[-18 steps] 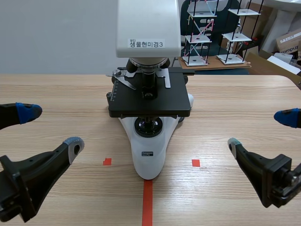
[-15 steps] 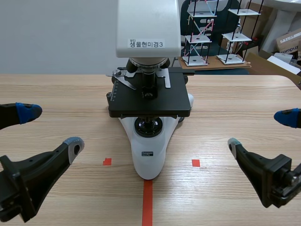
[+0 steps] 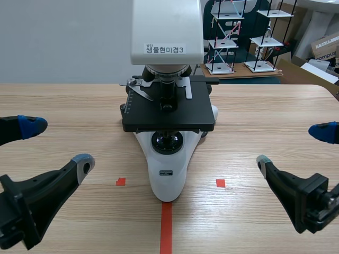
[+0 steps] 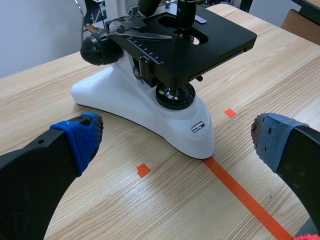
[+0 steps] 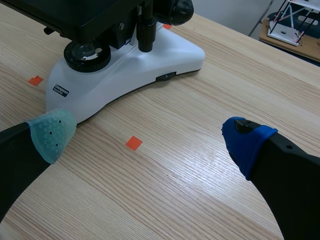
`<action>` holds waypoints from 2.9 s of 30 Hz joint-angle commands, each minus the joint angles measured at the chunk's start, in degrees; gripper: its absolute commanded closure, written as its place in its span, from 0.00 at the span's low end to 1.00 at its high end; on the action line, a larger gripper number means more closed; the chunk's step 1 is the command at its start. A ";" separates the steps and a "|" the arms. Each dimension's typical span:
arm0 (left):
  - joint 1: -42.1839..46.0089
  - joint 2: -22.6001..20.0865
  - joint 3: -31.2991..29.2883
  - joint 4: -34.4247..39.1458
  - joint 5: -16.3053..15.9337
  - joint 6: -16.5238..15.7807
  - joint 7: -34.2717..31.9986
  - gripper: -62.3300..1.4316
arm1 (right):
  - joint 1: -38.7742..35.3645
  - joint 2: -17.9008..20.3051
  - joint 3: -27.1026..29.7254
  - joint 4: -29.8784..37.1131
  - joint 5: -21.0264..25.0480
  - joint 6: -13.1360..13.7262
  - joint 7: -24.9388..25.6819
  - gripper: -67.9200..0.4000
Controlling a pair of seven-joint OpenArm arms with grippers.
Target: Point at the fine focus knob
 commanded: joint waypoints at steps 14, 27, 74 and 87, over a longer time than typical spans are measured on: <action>0.26 0.28 -0.31 0.33 -0.55 -0.09 -0.59 0.00 | 3.61 -0.02 0.07 -0.52 -0.46 -5.66 -1.38 0.97; 0.26 0.28 -0.31 0.33 -0.55 -0.09 -0.59 0.00 | 14.73 0.11 0.07 -19.02 -0.46 -5.31 7.96 0.99; 0.26 0.28 -0.31 0.33 -0.55 -0.11 -0.59 0.00 | 70.18 -4.72 -12.46 -65.88 -30.01 21.75 22.56 0.99; 0.26 0.28 -0.31 0.33 -0.55 -0.11 -0.61 0.00 | 70.20 -5.09 -12.46 -65.88 -30.32 21.75 23.67 0.99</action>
